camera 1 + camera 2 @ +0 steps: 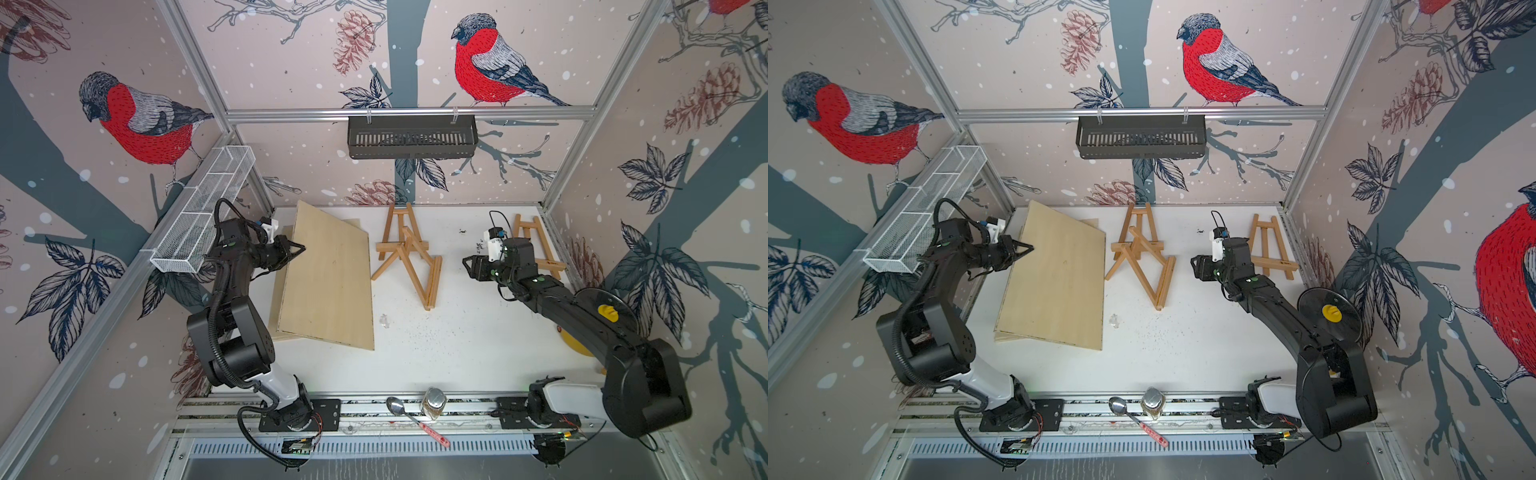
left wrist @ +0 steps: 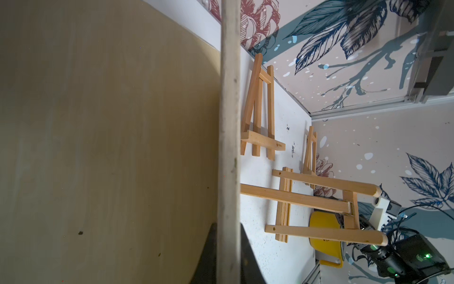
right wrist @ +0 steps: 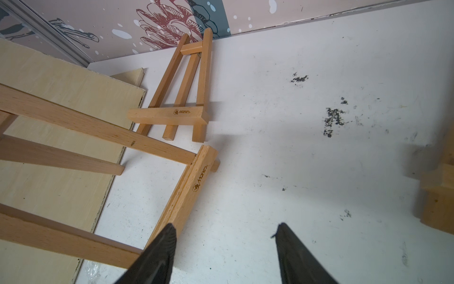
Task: Disassemble the easel
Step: Place the drawing board on the drawing board.
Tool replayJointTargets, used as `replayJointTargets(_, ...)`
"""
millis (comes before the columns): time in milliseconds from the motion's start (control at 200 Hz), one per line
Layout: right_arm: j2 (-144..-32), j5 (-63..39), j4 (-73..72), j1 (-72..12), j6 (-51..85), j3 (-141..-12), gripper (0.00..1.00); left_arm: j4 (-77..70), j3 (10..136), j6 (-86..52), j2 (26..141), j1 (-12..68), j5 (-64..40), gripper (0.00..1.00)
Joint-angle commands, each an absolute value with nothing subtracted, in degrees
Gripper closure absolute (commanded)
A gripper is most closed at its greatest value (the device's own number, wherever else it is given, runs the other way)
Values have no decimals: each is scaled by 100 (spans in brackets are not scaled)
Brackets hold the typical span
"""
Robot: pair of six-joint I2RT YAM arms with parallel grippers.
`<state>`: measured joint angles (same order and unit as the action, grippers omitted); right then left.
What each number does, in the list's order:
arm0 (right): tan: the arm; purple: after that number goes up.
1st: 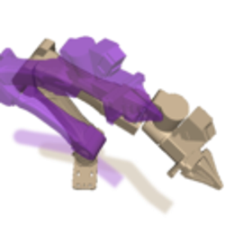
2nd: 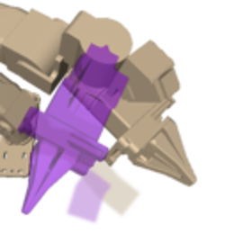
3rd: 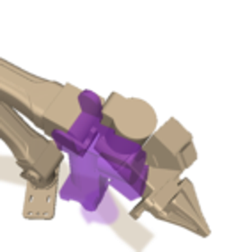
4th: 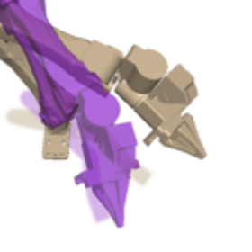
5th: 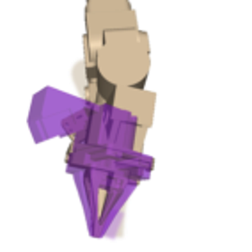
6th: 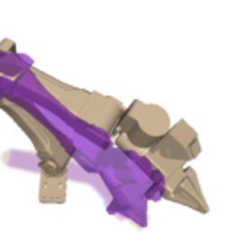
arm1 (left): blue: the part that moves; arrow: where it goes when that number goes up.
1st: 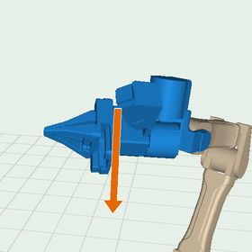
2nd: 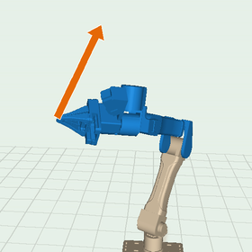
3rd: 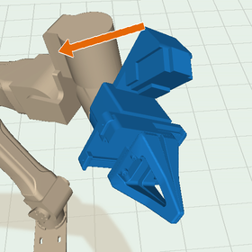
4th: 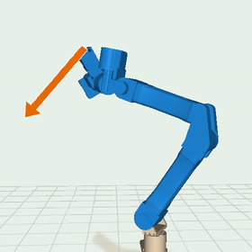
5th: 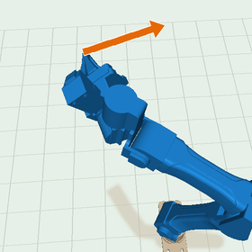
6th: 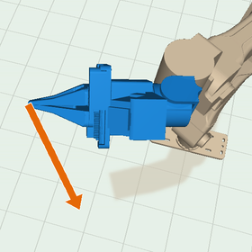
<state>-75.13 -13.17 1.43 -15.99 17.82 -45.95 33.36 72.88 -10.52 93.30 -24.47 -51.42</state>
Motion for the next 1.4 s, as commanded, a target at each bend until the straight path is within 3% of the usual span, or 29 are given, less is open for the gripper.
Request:
replayJointTargets(0,-7584,-1283,66,-1613,1714,-4648,34,2262,7230,-894,9456,-2701,-5354,100)
replayJointTargets(230,-7730,-1296,44,-1616,1687,-4716,34,2875,7654,-310,10181,-2900,-5307,100)
replayJointTargets(600,-7971,-1336,0,-1650,1683,-4764,34,3003,7712,-421,10915,-3216,-3755,100)
replayJointTargets(710,-8038,-1353,-32,-1667,1711,-4795,34,3032,7692,-488,10863,-3217,-3143,100)
replayJointTargets(1226,-8486,-1356,-26,-1872,1700,-5051,35,2826,7770,-564,10109,-3110,-2260,100)
replayJointTargets(1396,-8560,-1362,-10,-1947,1679,-5139,35,2868,7820,-414,9791,-2745,-1241,100)
